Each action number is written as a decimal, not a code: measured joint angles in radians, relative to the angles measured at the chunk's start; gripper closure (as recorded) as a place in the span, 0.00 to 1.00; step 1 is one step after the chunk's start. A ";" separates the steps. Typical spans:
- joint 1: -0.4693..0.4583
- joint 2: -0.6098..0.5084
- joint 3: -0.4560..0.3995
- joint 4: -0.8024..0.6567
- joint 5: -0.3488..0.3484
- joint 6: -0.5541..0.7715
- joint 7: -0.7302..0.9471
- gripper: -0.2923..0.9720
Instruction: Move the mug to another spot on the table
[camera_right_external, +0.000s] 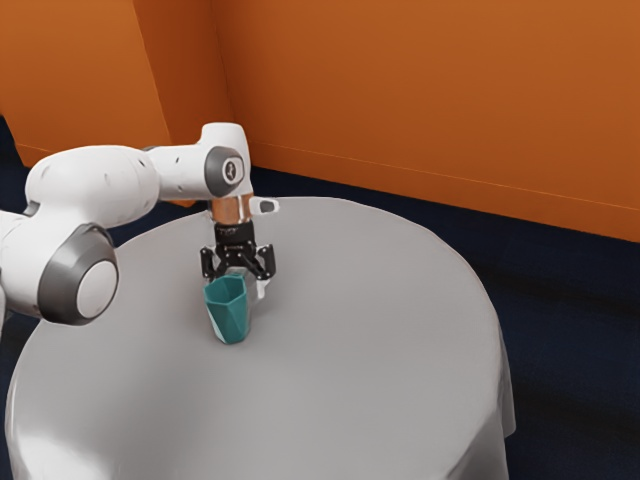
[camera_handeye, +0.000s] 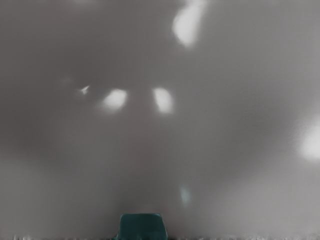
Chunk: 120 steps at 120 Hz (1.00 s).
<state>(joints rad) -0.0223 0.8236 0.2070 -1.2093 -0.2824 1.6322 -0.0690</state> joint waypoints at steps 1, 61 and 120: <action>0.000 -0.001 0.000 0.000 -0.001 0.000 0.000 0.30; -0.062 -0.426 -0.026 -0.182 0.077 -0.003 0.109 0.24; -0.045 -0.832 -0.126 -0.523 0.231 0.088 0.494 0.23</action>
<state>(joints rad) -0.0672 -0.0083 0.0814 -1.7320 -0.0509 1.7204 0.4252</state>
